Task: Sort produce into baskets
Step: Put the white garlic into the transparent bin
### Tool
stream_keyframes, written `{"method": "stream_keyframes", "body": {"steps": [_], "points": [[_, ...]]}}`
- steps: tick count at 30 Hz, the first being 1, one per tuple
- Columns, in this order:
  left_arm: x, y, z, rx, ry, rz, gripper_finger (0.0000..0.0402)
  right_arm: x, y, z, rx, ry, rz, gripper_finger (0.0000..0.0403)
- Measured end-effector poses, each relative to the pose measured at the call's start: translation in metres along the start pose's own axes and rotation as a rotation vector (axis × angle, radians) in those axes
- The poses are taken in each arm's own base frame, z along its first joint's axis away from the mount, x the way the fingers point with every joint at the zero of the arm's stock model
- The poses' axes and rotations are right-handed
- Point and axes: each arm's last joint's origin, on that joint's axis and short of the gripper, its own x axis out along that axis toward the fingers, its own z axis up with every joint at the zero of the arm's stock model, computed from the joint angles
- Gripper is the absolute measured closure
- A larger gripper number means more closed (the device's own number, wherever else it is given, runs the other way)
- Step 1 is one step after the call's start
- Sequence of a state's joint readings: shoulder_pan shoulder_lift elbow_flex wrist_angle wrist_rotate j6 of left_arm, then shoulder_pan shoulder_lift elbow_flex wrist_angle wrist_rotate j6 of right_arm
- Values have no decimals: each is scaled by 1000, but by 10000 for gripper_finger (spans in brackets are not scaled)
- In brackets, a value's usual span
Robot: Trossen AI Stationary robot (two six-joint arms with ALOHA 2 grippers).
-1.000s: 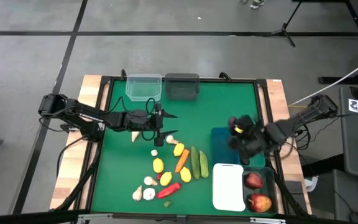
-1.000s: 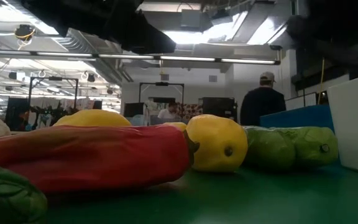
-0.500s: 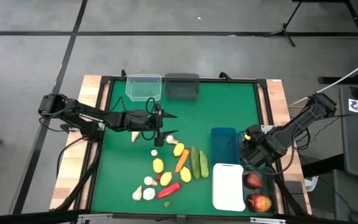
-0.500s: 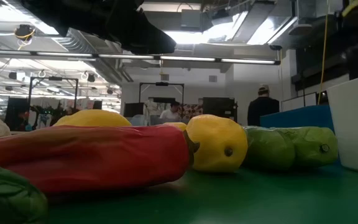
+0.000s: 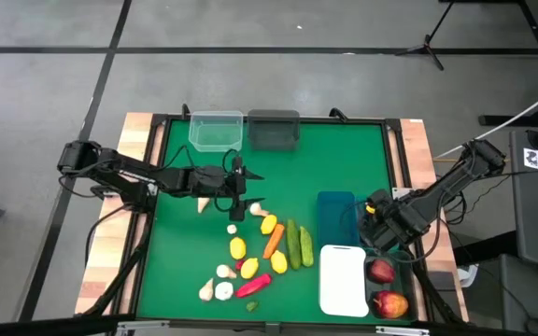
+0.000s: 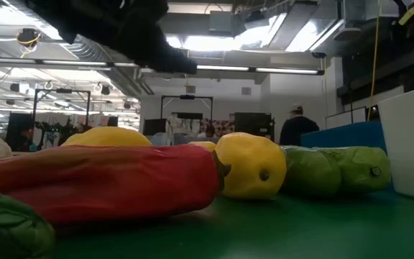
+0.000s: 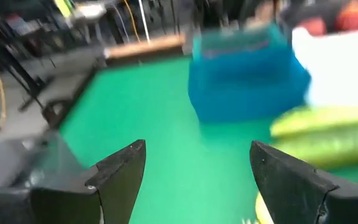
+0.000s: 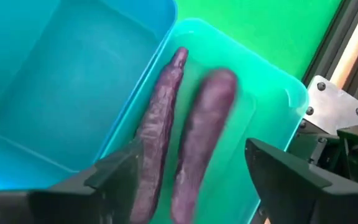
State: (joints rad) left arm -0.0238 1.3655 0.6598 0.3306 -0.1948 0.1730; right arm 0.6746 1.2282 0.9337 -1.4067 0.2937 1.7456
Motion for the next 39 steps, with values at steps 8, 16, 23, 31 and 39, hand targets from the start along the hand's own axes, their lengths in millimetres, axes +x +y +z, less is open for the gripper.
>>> {"method": "stream_keyframes", "body": {"steps": [8,16,23,31,39], "points": [[-6,3,-13,-135,390,55,117,-25,8,10,-42,-102,111,114],[-36,-2,-53,-467,590,417,117,-26,9,10,-63,-118,119,113],[-65,-30,-49,-669,539,469,117,-26,9,11,-63,-138,123,113],[-93,-53,-66,-642,496,716,117,-26,11,11,-57,-170,138,113],[-93,-78,-81,-650,487,745,117,-26,11,11,-57,-171,142,113]]}}
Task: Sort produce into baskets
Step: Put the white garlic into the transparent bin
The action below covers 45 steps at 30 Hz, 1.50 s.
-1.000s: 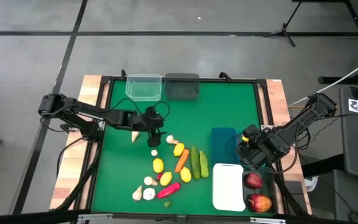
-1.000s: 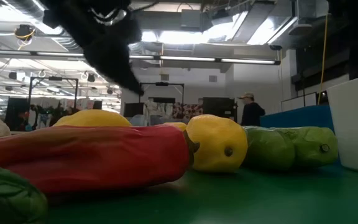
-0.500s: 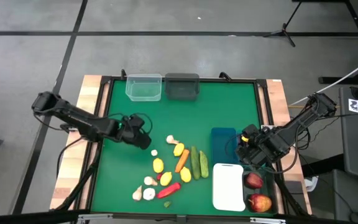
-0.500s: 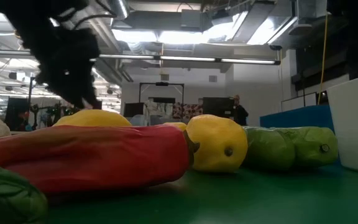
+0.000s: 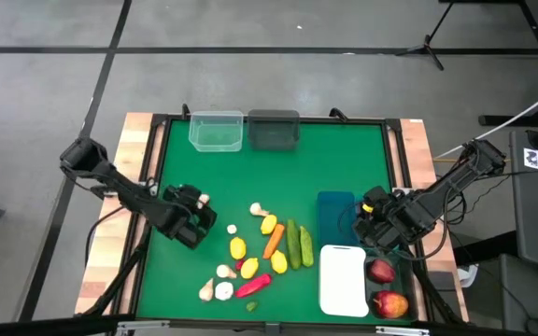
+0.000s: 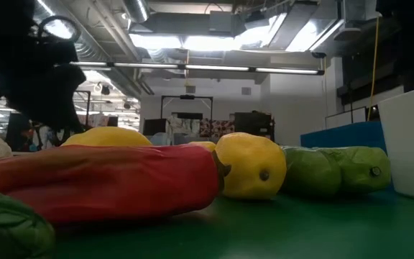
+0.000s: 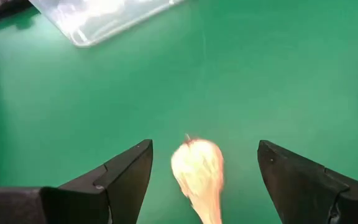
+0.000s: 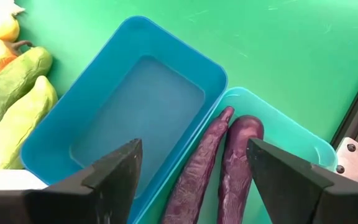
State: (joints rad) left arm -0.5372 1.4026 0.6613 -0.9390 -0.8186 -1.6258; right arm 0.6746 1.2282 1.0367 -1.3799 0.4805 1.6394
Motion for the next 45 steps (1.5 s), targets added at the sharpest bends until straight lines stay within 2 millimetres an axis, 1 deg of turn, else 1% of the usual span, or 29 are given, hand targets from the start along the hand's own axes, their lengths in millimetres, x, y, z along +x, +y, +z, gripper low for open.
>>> {"method": "stream_keyframes", "body": {"steps": [4,10,15,20,25,29,33,37,41,45], "points": [[4,-6,-16,19,-10,27,117,0,0,0,0,0,0,113],[18,-15,-38,64,-20,79,117,0,0,0,-1,1,3,113],[29,-20,-51,74,0,109,125,0,0,0,-15,1,3,113],[30,-22,-53,56,-2,107,172,0,0,0,-22,1,4,113],[30,-23,-54,42,5,96,238,0,0,0,-27,-10,5,113],[28,-22,-50,34,23,91,288,0,1,1,-44,-27,13,114],[22,-21,-41,-4,10,58,320,0,2,1,-44,-27,21,114],[13,-18,-20,-102,-69,-8,333,0,2,1,-45,-31,20,114],[3,-7,15,-196,-179,-61,334,0,2,2,-48,-63,21,114],[-1,14,57,-234,-265,-50,332,0,2,3,-48,-111,22,114]]}}
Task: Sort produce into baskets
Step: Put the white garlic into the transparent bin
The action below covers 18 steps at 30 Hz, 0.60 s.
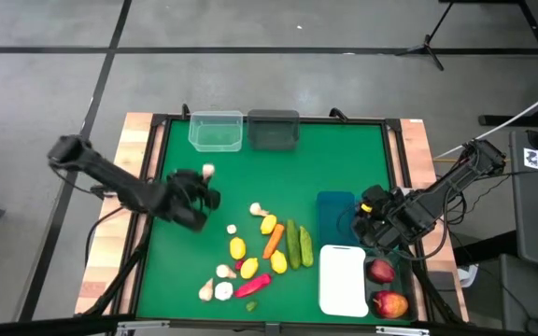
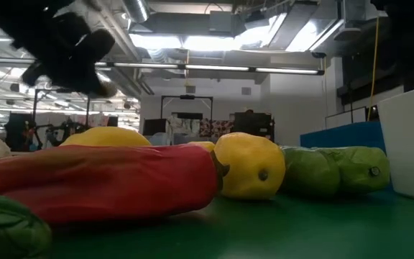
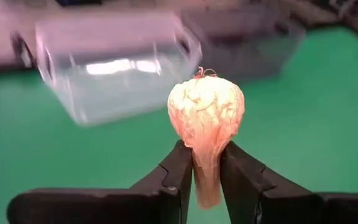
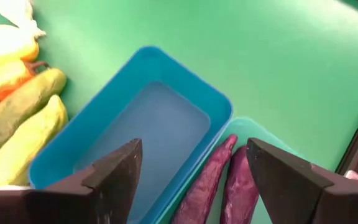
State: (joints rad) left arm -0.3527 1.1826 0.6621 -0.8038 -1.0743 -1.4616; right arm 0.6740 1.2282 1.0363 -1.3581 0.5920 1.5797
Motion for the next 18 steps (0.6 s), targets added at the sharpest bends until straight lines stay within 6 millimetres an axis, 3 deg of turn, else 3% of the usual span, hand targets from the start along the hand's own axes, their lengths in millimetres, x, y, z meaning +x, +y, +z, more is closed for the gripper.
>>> {"method": "stream_keyframes", "body": {"steps": [9,13,18], "points": [[32,25,91,69,-98,-12,332,0,0,1,-7,-45,3,114],[54,40,112,124,-89,-16,332,0,0,1,-12,-46,4,114],[85,62,124,158,-33,32,331,0,0,1,-12,-46,4,114]]}}
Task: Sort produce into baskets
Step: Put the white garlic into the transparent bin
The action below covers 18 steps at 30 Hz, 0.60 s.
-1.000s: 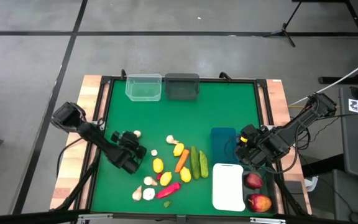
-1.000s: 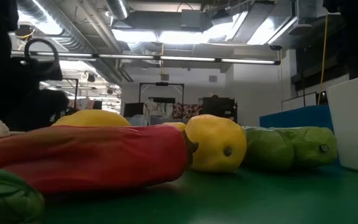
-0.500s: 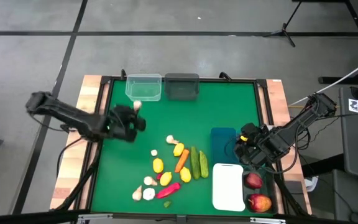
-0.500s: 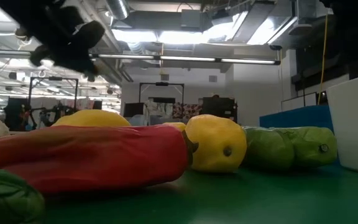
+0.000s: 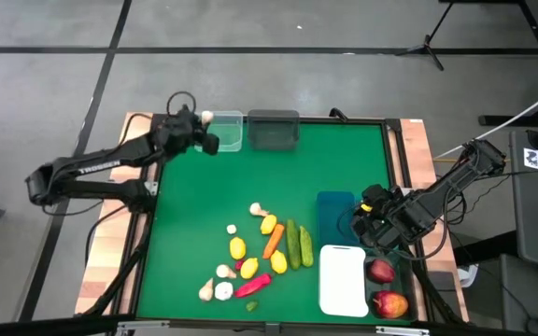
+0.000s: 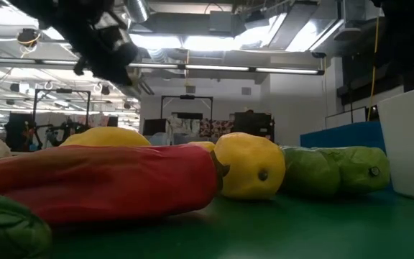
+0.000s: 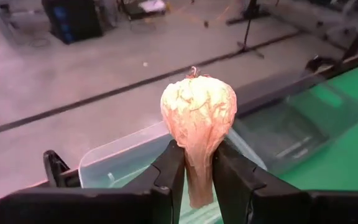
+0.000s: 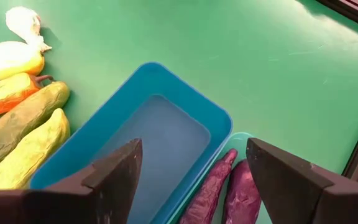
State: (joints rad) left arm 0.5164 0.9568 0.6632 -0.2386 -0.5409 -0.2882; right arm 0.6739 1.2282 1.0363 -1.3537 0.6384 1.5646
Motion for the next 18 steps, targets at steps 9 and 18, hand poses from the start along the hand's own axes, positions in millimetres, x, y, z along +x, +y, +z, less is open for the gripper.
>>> {"method": "stream_keyframes", "body": {"steps": [9,18], "points": [[49,9,-9,96,134,-62,267,0,0,0,0,1,1,114],[75,2,-22,194,190,-78,182,0,1,0,6,3,9,114]]}}
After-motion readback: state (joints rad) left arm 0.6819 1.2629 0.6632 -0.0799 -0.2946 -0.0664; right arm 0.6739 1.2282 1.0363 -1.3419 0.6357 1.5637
